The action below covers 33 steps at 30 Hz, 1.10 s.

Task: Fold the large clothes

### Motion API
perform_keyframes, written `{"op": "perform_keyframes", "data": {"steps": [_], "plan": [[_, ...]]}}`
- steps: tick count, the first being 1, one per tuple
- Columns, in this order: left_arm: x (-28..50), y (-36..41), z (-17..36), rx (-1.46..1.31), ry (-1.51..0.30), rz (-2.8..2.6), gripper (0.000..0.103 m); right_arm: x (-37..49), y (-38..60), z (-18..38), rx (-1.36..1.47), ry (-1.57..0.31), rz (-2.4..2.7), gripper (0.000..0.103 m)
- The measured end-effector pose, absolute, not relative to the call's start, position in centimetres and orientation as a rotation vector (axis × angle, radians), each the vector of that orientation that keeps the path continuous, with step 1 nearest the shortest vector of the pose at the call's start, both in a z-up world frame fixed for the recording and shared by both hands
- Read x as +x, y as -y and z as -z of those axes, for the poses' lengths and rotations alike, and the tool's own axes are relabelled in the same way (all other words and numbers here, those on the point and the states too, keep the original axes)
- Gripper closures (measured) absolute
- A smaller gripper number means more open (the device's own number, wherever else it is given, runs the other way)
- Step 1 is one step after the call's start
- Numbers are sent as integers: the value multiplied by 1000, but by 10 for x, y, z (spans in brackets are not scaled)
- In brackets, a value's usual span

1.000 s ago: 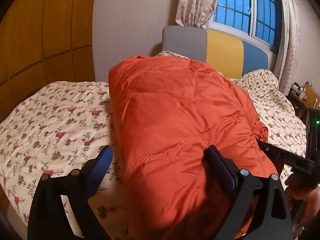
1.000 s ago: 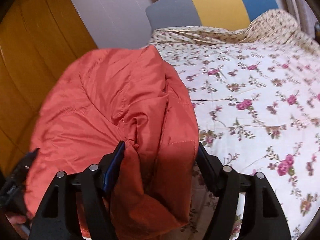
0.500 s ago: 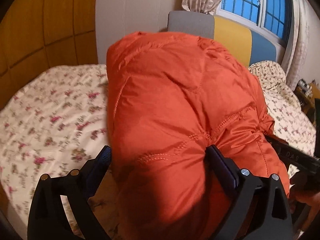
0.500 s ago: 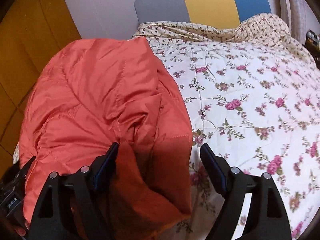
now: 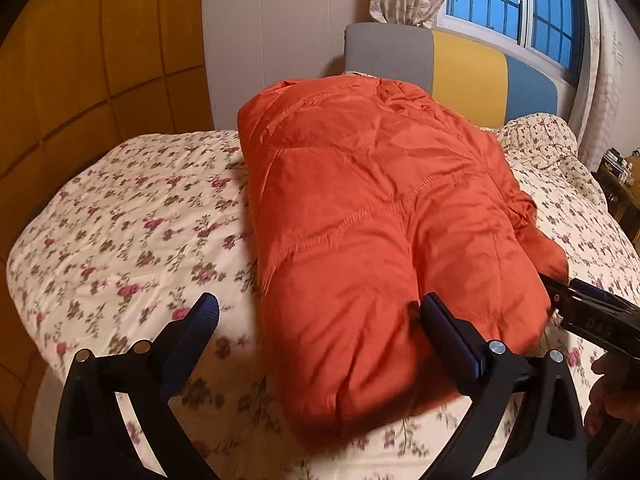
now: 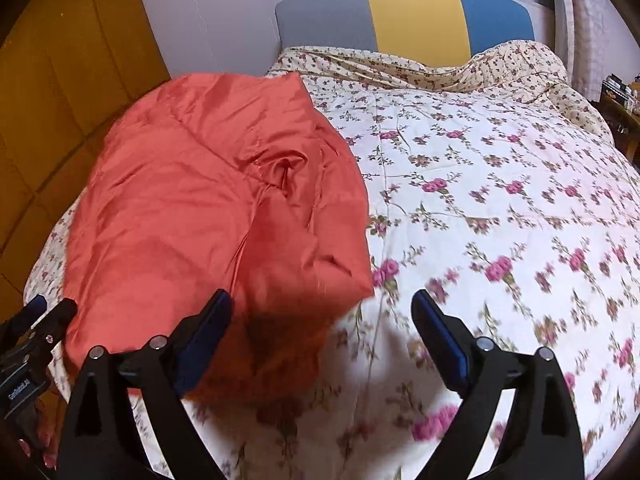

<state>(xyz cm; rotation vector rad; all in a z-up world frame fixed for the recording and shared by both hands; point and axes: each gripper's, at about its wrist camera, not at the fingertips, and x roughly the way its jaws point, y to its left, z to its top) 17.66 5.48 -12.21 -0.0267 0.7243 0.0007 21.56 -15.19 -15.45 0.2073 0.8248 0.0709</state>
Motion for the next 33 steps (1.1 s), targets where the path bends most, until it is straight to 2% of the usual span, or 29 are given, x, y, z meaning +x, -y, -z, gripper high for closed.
{"op": "perform_keyframes", "data": {"steps": [3, 18, 33], "plan": [[162, -56, 117, -30, -719, -7, 3, 196, 150, 142, 190, -792, -91, 2], [91, -49, 86, -22, -667, -81, 3, 118, 107, 89, -1, -635, -83, 2], [45, -59, 58, -32, -557, -120, 3, 75, 102, 63, 6, -551, -111, 2]]}}
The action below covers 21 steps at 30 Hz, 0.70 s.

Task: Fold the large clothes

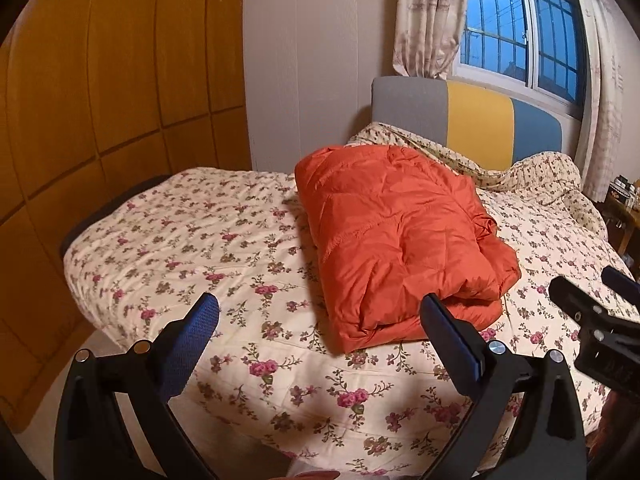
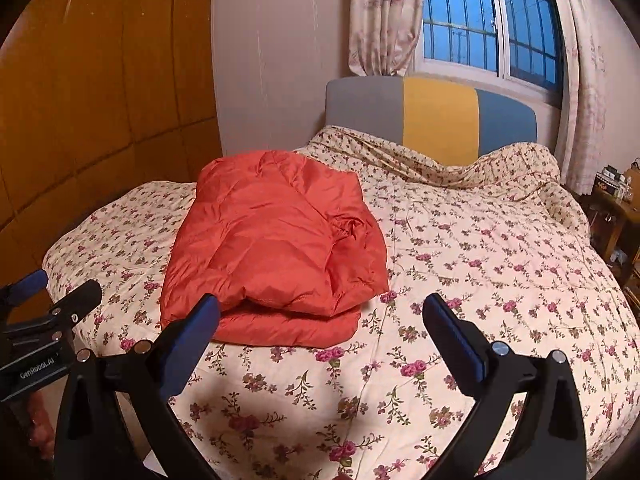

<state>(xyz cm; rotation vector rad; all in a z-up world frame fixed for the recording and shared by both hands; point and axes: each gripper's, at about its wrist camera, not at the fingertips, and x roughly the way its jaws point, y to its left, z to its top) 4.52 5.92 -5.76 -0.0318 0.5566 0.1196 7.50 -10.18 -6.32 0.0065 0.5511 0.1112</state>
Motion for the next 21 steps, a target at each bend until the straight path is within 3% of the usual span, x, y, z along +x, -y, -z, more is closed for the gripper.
{"op": "perform_keyframes", "data": {"steps": [21], "plan": [[48, -53, 61, -38, -569, -100, 3, 77, 107, 69, 25, -579, -135, 2]]}}
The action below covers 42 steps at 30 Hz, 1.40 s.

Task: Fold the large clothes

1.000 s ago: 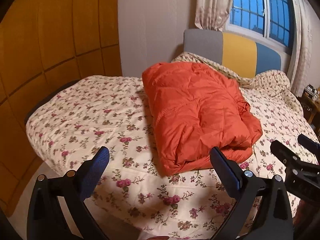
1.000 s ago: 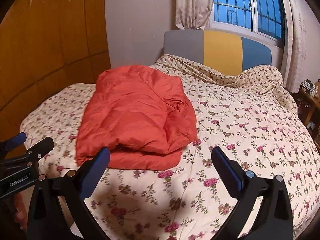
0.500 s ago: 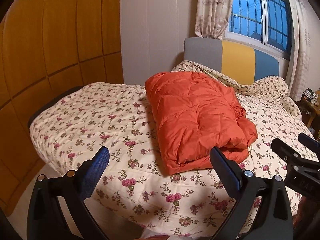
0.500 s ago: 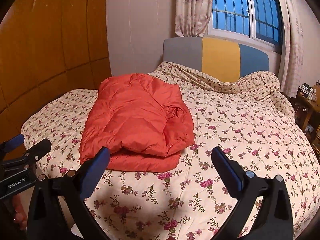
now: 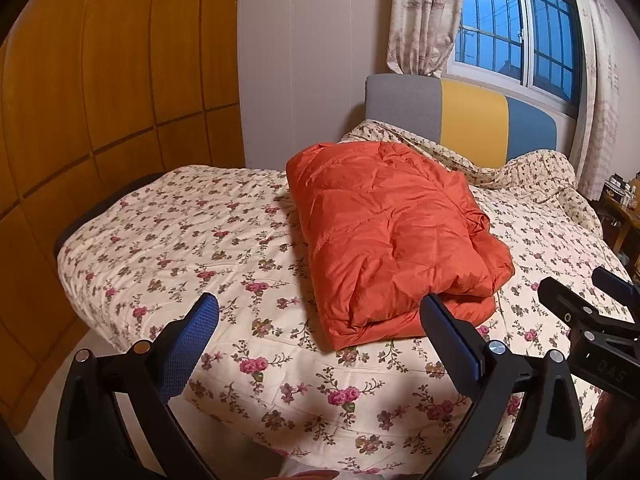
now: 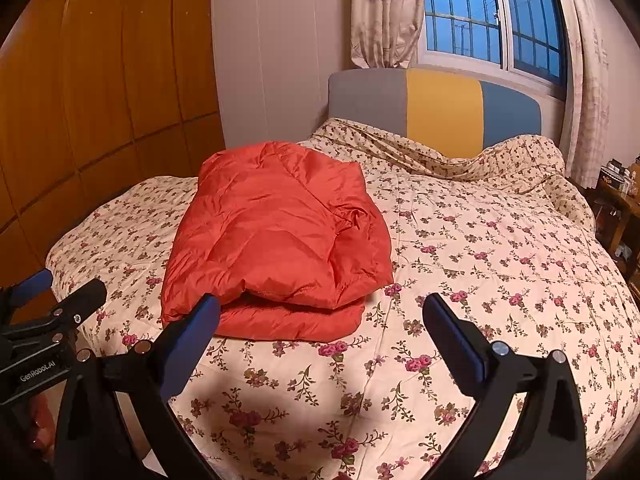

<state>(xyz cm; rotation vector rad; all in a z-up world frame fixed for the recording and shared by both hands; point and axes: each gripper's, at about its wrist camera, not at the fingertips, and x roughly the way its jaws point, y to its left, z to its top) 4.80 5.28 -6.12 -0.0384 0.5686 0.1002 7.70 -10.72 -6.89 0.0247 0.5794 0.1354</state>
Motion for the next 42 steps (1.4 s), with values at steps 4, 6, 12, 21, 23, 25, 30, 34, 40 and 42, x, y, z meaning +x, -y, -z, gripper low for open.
{"op": "perform_keyframes", "data": {"steps": [4, 6, 12, 21, 23, 25, 30, 34, 40, 42], "plan": [[49, -51, 61, -42, -572, -98, 3, 78, 108, 70, 27, -581, -133, 2], [49, -51, 62, -43, -576, -97, 3, 78, 109, 70, 31, -584, -132, 2], [50, -50, 62, -41, -572, -102, 3, 80, 109, 71, 34, -590, -133, 2], [51, -41, 64, -8, -563, -87, 3, 84, 112, 72, 47, -596, -131, 2], [51, -40, 65, -9, -565, -79, 3, 85, 113, 73, 49, -601, -130, 2], [52, -38, 66, -14, -570, -70, 3, 86, 114, 75, 50, -603, -128, 2], [55, -39, 68, -46, -572, -66, 3, 91, 116, 79, 57, -619, -129, 2], [59, -37, 71, -30, -574, -70, 3, 99, 119, 85, 74, -641, -128, 2], [77, -45, 84, -60, -638, -89, 3, 115, 130, 95, 95, -677, -104, 2], [88, -53, 89, -79, -671, -104, 3, 126, 141, 101, 113, -699, -84, 2]]}}
